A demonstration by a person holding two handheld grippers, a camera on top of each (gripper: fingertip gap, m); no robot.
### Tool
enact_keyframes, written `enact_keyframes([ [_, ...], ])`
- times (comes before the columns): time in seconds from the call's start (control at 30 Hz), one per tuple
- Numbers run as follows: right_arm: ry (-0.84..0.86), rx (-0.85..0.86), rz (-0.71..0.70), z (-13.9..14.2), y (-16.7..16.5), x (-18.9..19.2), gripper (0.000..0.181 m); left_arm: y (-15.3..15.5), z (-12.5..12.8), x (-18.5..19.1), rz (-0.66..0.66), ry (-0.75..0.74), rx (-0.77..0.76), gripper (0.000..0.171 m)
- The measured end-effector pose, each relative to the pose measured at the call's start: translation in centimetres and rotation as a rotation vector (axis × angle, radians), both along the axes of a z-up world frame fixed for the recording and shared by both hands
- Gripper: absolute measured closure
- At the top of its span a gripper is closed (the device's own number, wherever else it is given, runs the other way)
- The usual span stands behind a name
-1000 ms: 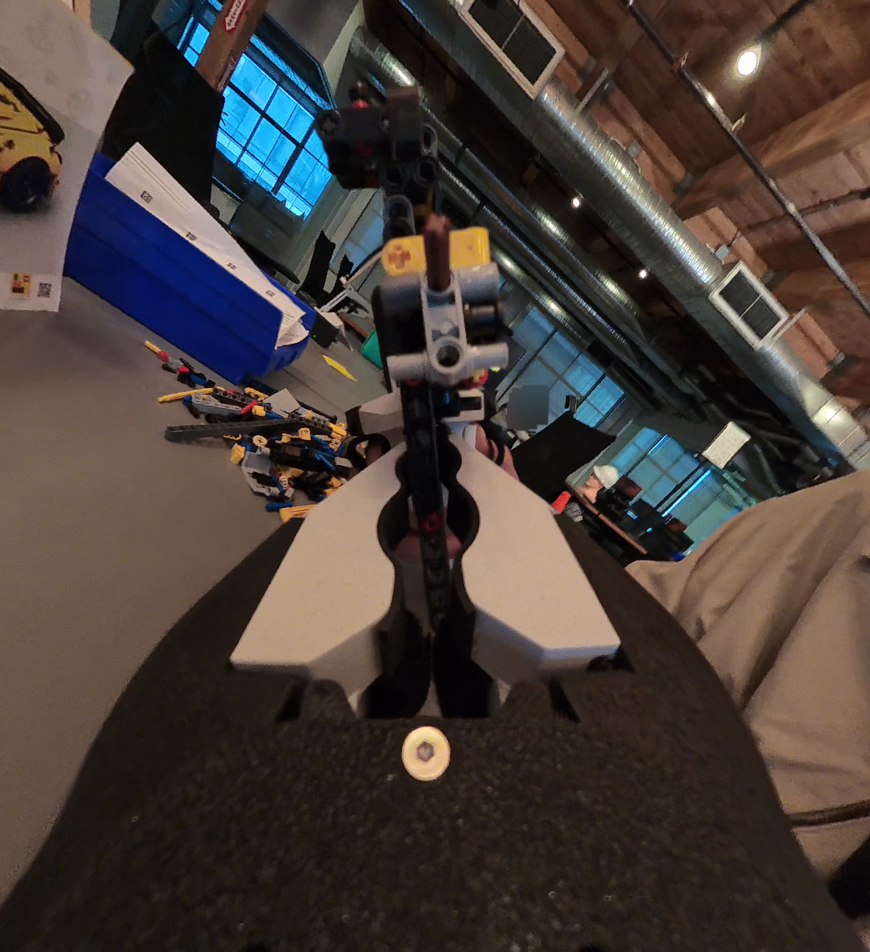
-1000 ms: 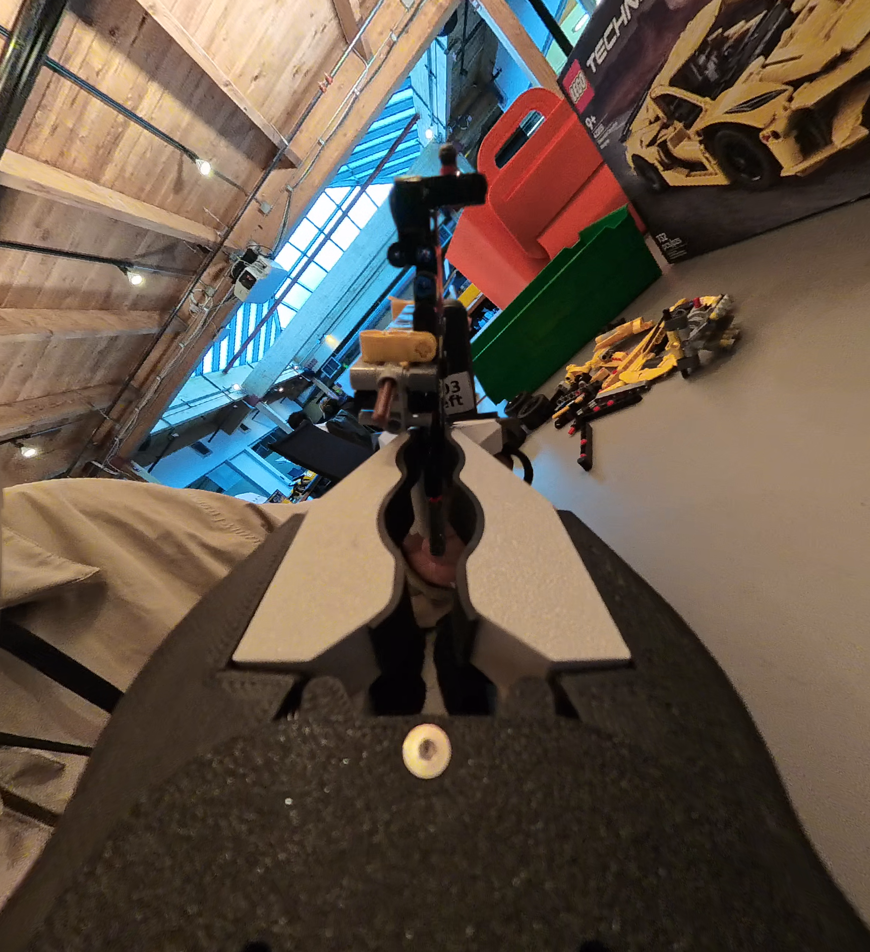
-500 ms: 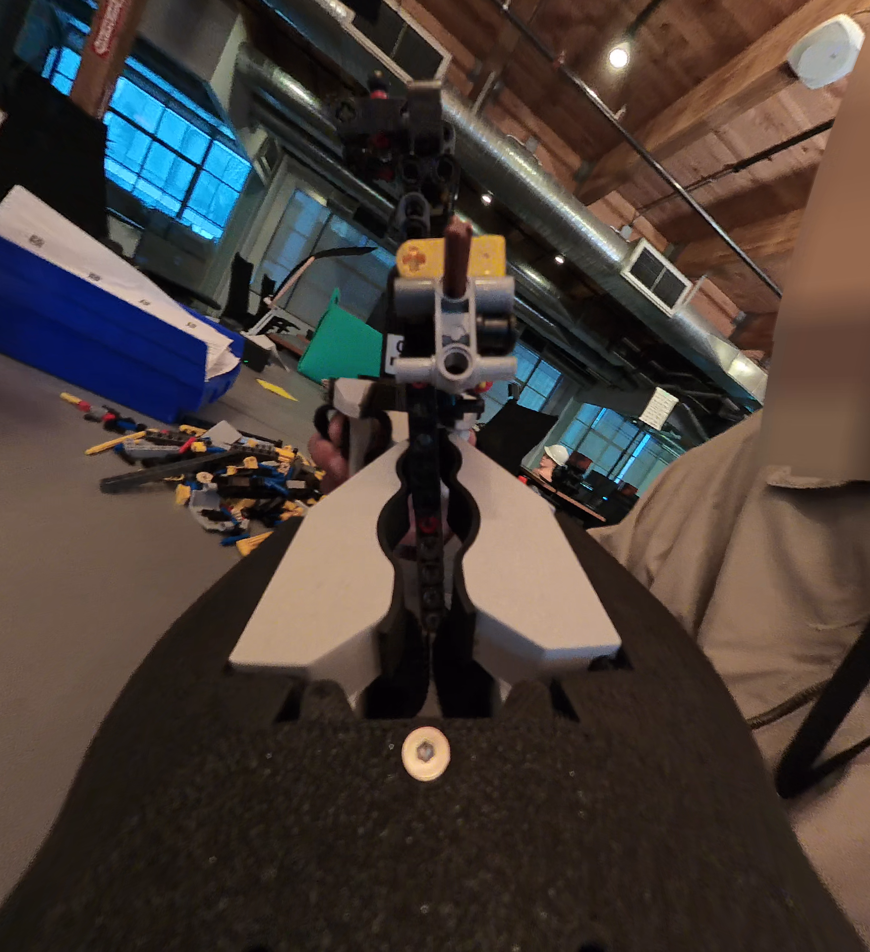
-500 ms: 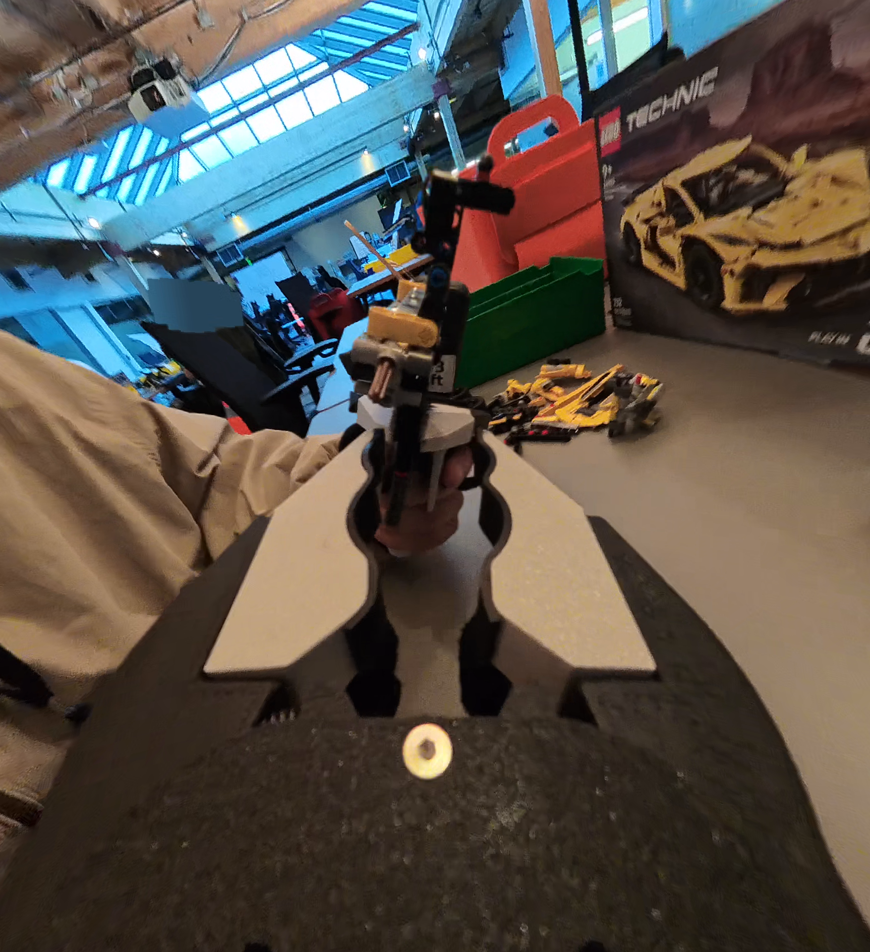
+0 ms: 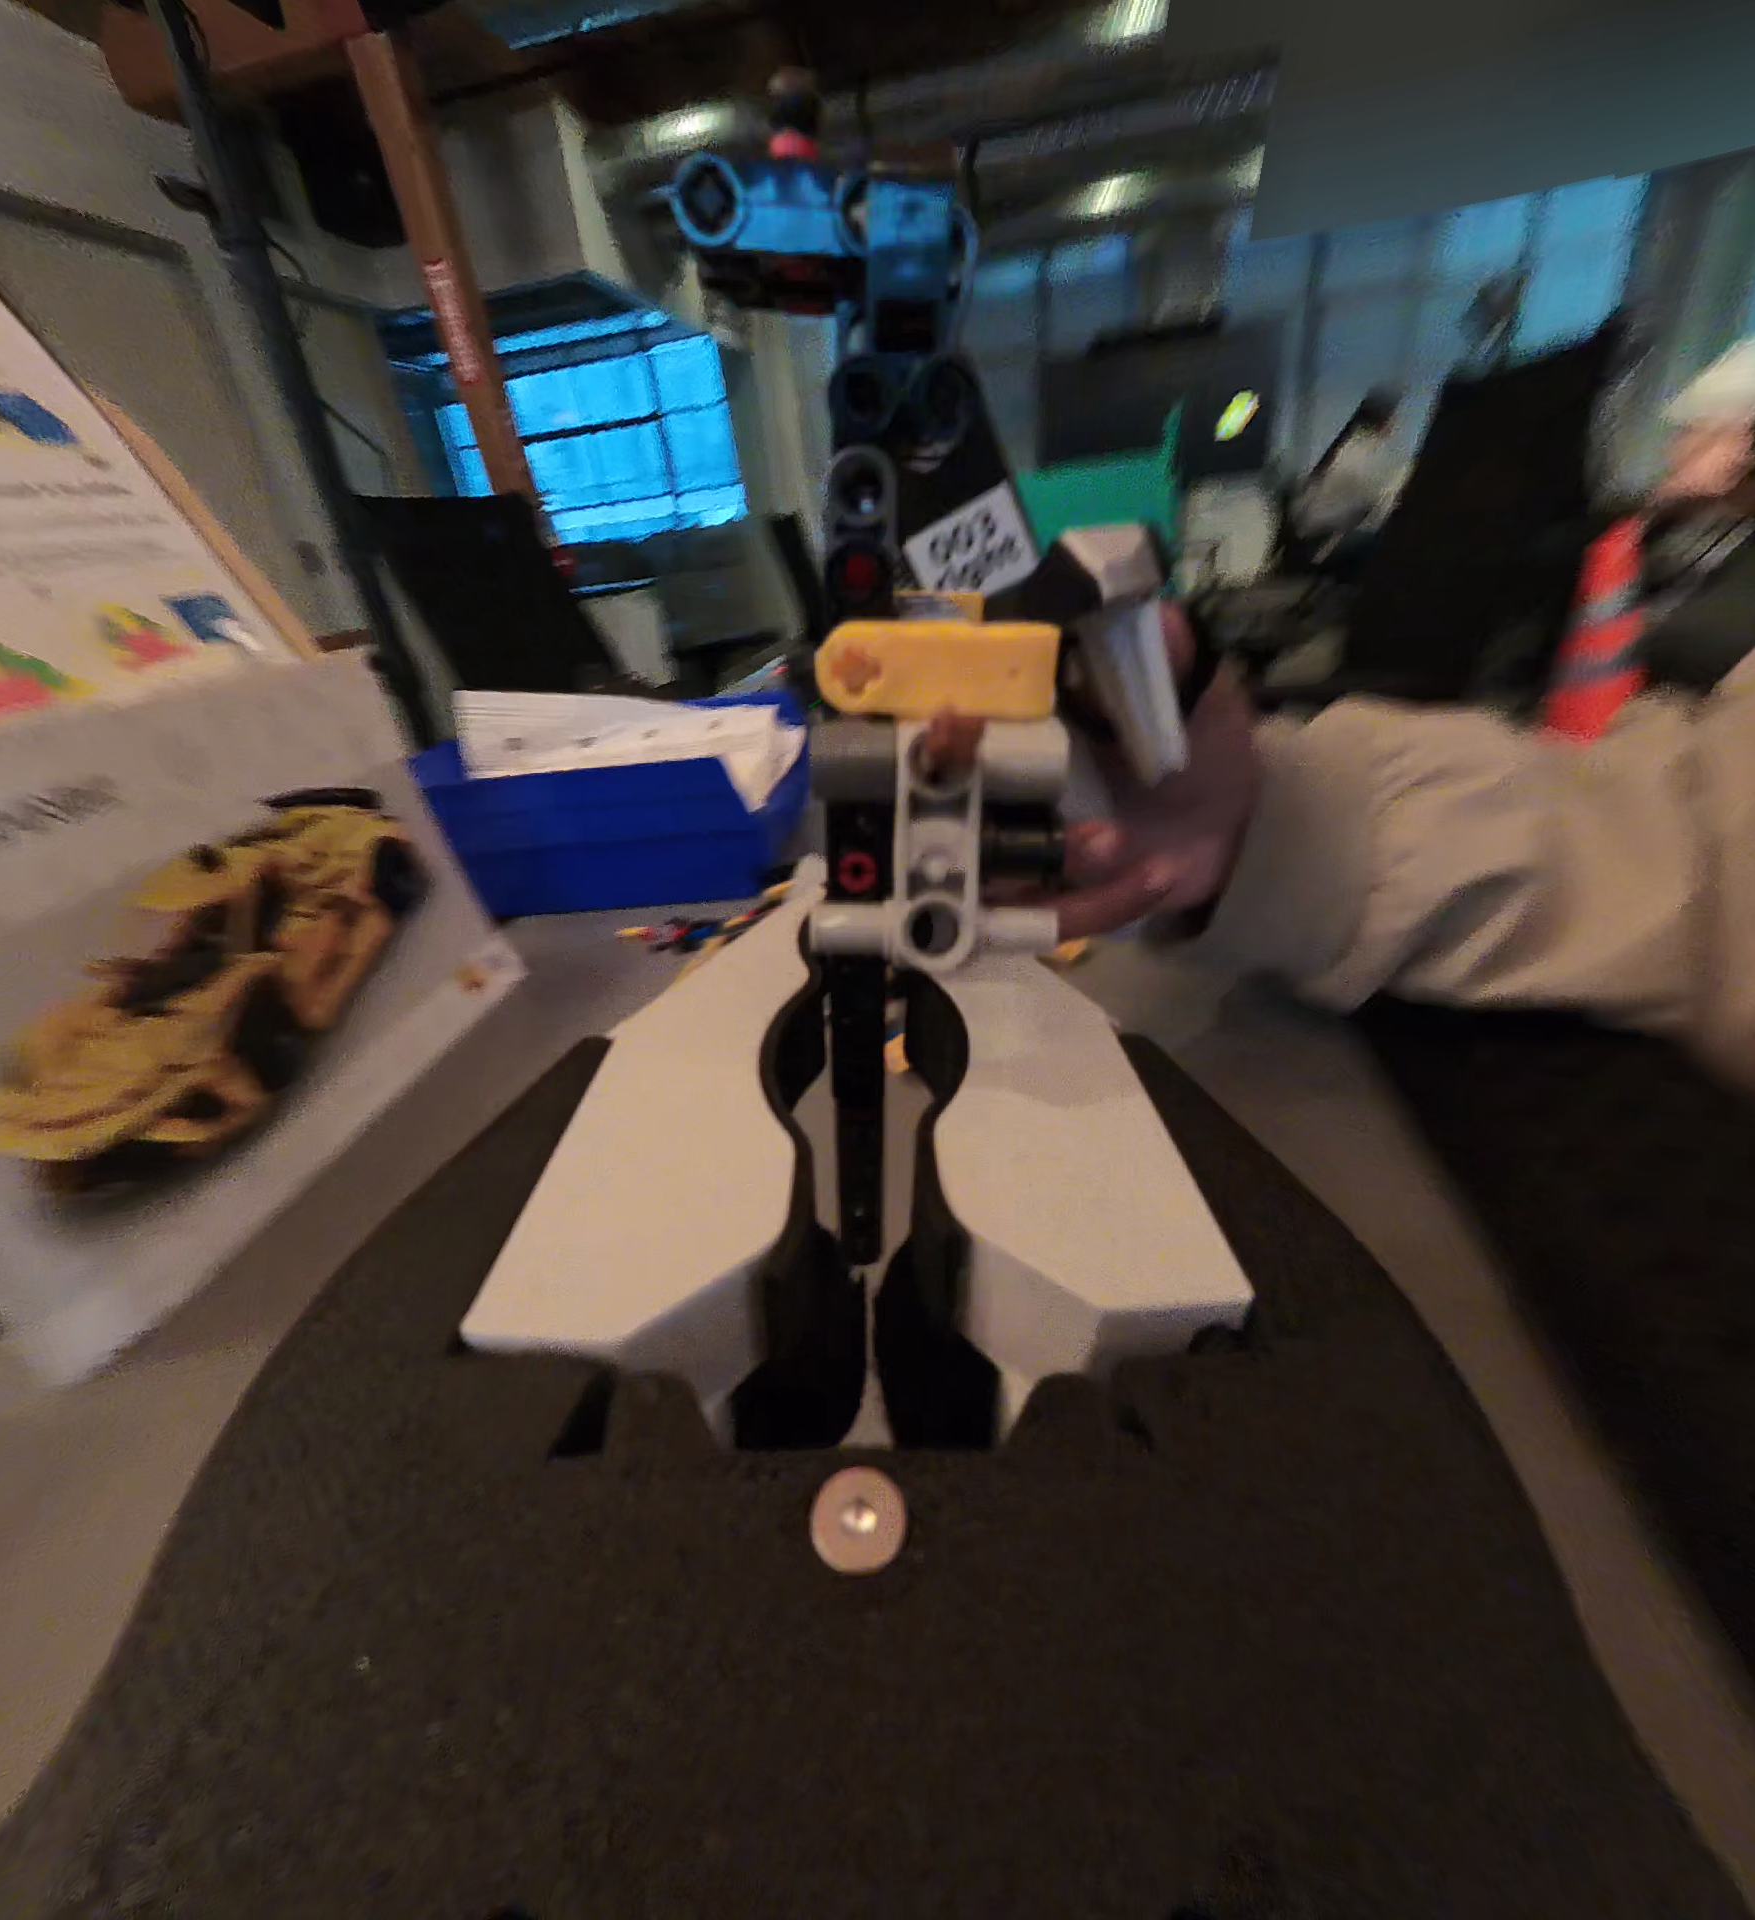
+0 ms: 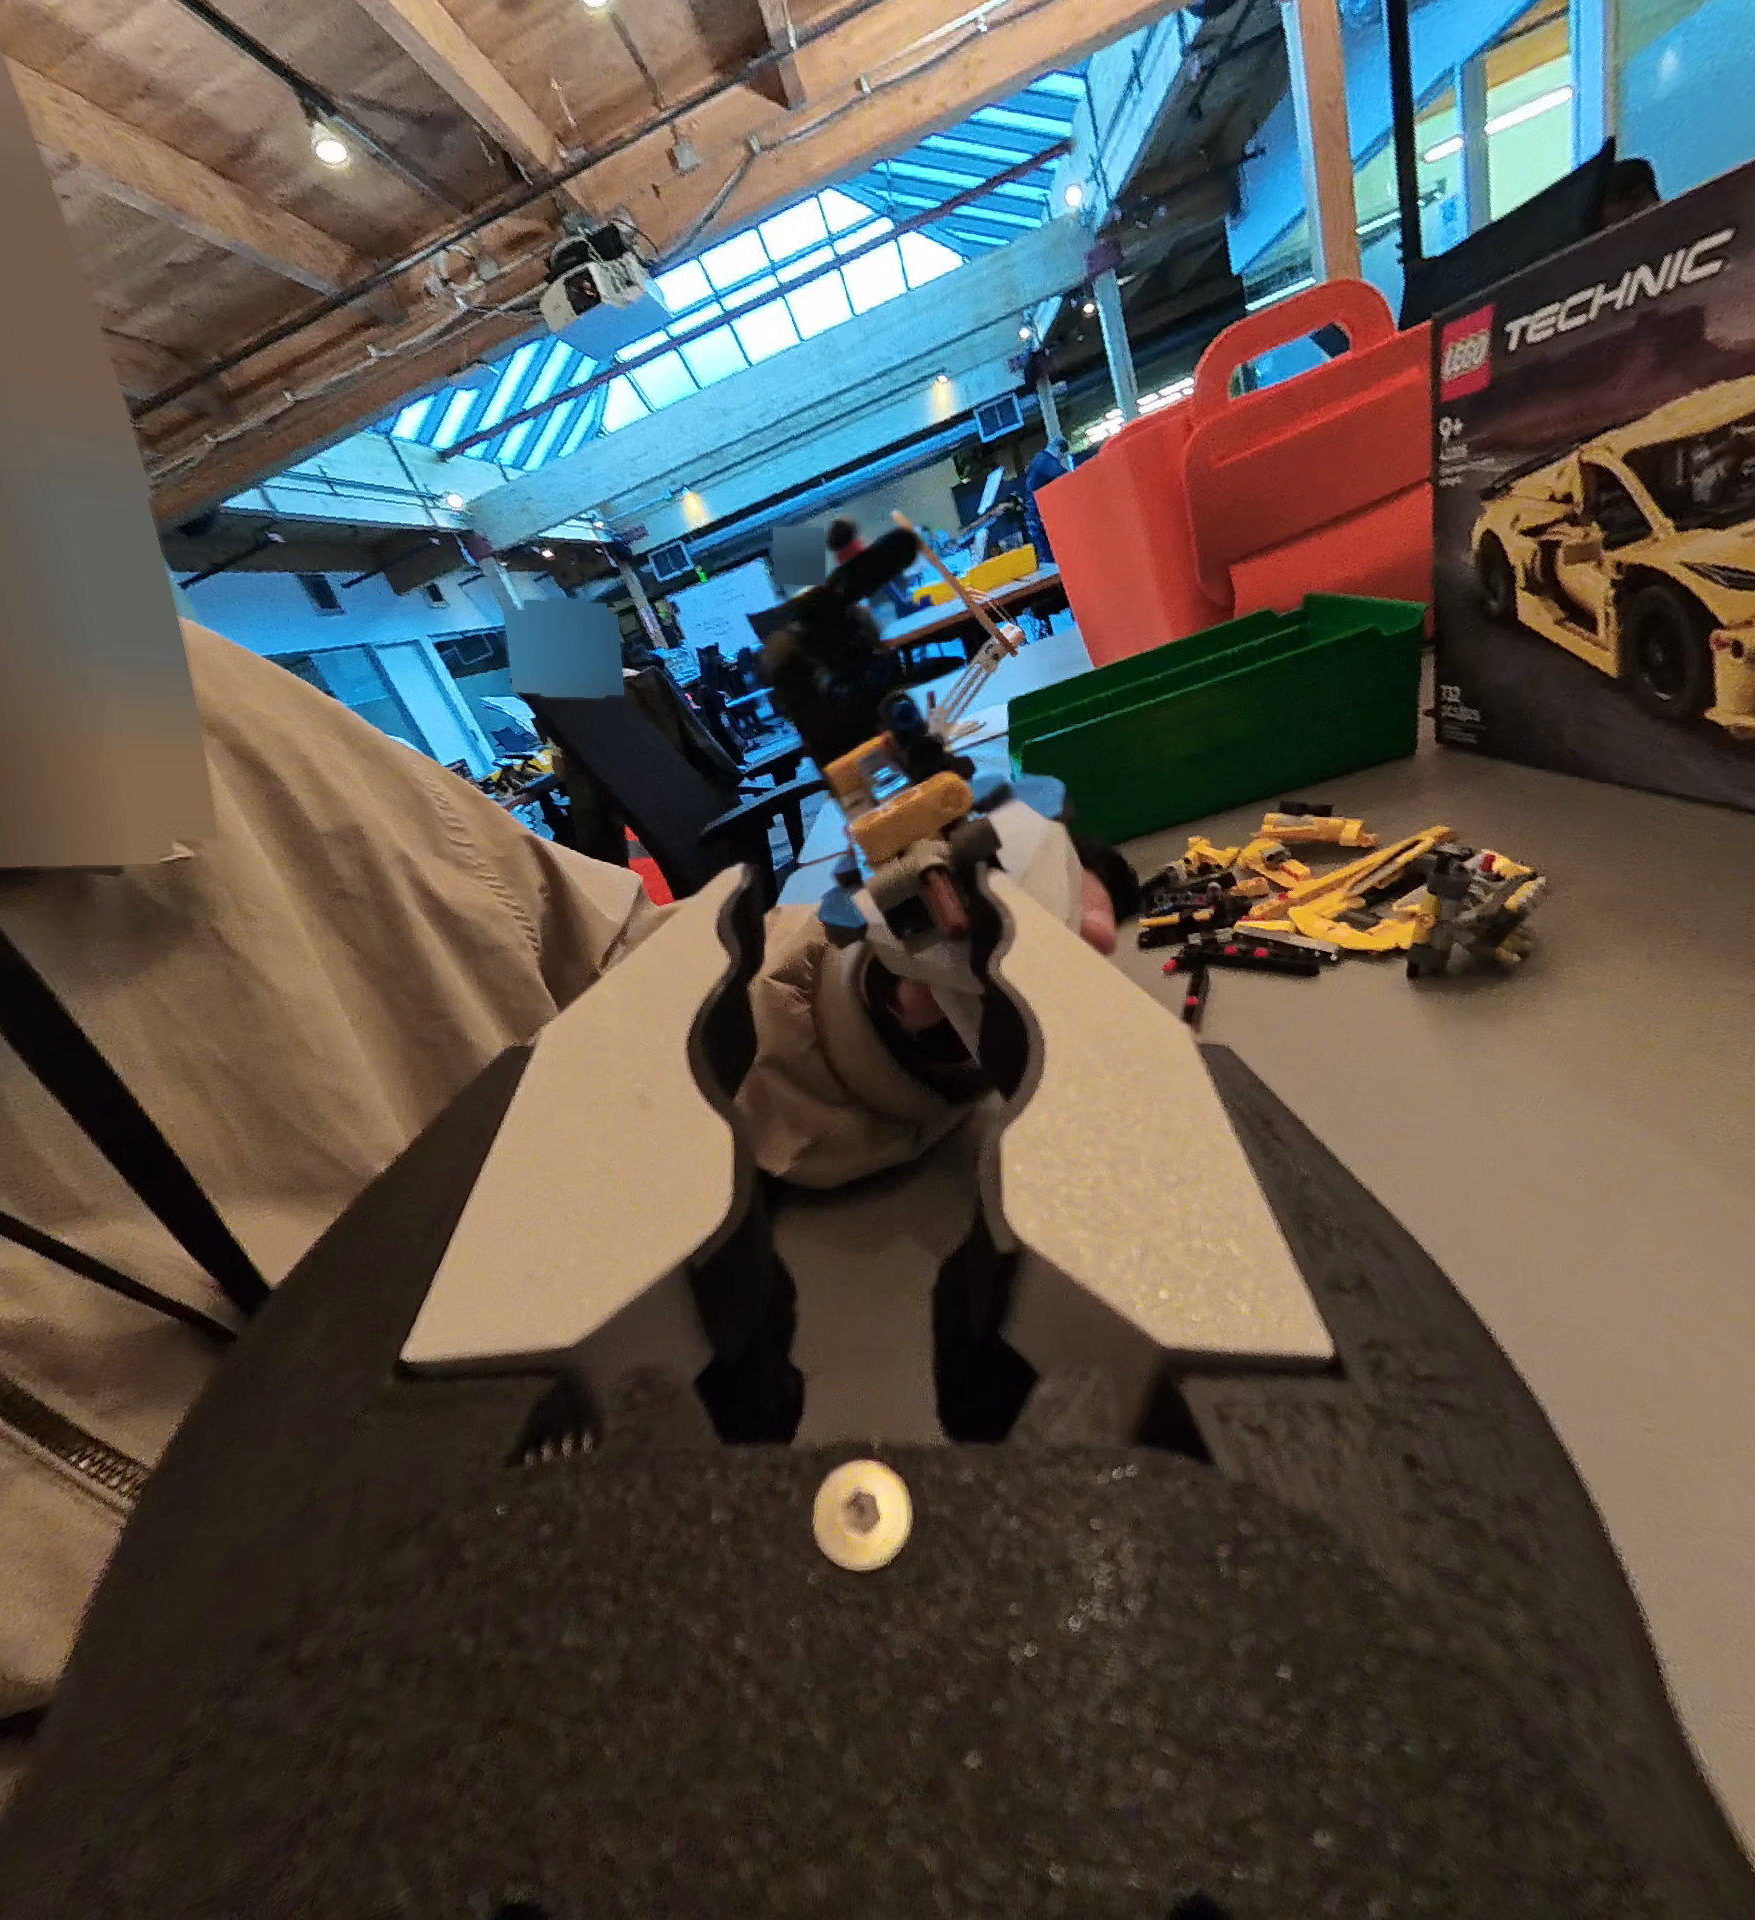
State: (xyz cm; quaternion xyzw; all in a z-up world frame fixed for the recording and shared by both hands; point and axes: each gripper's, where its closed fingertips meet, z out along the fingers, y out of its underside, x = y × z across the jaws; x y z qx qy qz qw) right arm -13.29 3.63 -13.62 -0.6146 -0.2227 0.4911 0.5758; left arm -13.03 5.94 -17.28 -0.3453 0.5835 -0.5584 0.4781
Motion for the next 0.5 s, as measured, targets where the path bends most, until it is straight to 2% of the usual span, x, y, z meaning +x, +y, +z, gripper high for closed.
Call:
enact_keyframes([
  [0.1,0.017,-0.045,-0.005,-0.4,0.4,0.3,0.138,0.8,-0.3,0.2,0.172,-0.042,0.313,0.164],
  [0.3,-0.001,-0.111,-0.029,-1.7,1.1,0.9,0.143,1.4,-0.4,0.3,0.396,-0.091,0.781,0.163],
  [0.4,0.017,-0.11,0.002,-1.6,0.8,0.9,0.143,1.3,0.1,0.1,0.457,-0.126,0.889,0.165],
  [0.5,0.046,-0.113,0.062,-1.4,0.1,0.7,0.146,0.9,0.3,0.0,0.456,-0.162,0.938,0.164],
])
